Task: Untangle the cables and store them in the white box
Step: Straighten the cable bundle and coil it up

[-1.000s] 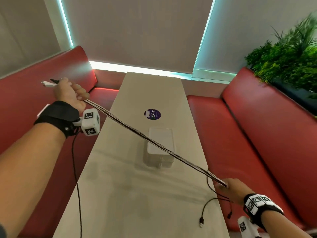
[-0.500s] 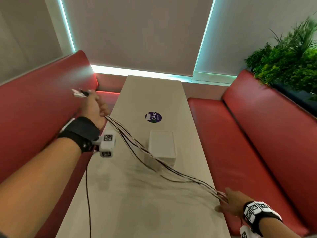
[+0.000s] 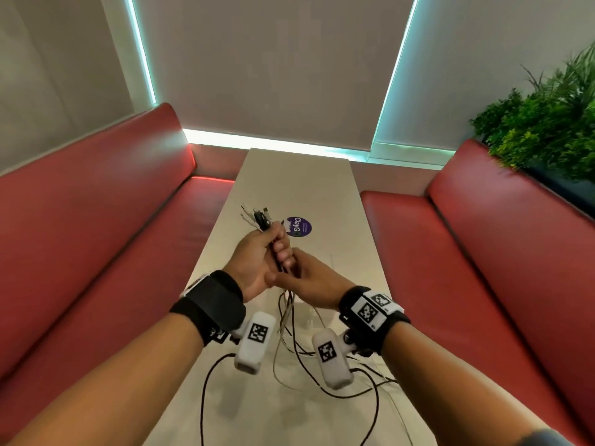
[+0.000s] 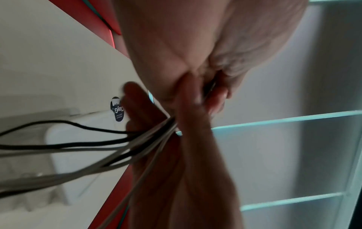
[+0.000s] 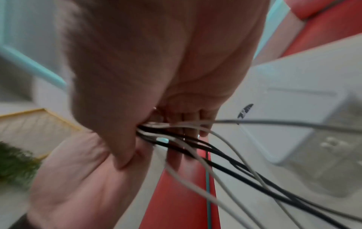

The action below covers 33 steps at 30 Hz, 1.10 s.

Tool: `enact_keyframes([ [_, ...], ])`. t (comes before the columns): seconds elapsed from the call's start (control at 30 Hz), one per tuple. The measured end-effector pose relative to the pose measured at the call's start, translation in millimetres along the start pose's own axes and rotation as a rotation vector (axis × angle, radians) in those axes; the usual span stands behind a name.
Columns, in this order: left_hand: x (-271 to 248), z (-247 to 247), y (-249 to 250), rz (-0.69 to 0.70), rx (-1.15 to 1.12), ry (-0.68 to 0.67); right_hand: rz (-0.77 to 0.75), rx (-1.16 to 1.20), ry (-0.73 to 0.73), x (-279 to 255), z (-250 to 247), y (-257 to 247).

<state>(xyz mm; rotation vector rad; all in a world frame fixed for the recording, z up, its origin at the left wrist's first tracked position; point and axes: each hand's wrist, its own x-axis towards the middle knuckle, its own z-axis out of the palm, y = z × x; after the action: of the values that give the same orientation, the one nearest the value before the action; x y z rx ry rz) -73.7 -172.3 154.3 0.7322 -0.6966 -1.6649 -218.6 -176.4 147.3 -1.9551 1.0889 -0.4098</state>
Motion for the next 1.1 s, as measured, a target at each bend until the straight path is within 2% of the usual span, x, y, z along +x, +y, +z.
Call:
enact_keyframes([
  [0.07, -1, -7, 9, 0.030, -0.036, 0.002, 0.001, 0.004, -0.073, 4, 4, -2],
  [0.23, -5, -17, 7, 0.037, -0.033, 0.028, 0.033, -0.193, -0.099, 6, 20, -4],
  [0.3, -4, -19, 4, 0.054, 0.019, 0.060, 0.034, -0.240, -0.123, 6, 14, -4],
  [0.37, -4, -22, 2, 0.069, 0.133, 0.083, 0.037, -0.235, -0.071, 7, 0, -3],
  [0.43, -5, -23, -2, 0.066, 0.269, 0.087, -0.055, -0.203, 0.089, 8, -15, -7],
  [0.5, -8, -20, -6, 0.033, 0.363, 0.070, -0.238, -0.178, 0.224, 10, -25, -21],
  [0.57, -11, -14, -9, 0.008, 0.421, 0.034, -0.367, -0.209, 0.235, 13, -29, -37],
  [0.7, -11, -8, -11, 0.001, 0.484, 0.055, -0.461, -0.485, 0.162, 16, -27, -50],
  [0.97, -9, -15, -12, 0.018, 0.554, 0.090, -0.436, -0.501, 0.228, 19, -17, -41],
  [1.1, -14, -11, -12, 0.026, 0.663, 0.021, -0.383, -0.492, 0.223, 23, -16, -38],
])
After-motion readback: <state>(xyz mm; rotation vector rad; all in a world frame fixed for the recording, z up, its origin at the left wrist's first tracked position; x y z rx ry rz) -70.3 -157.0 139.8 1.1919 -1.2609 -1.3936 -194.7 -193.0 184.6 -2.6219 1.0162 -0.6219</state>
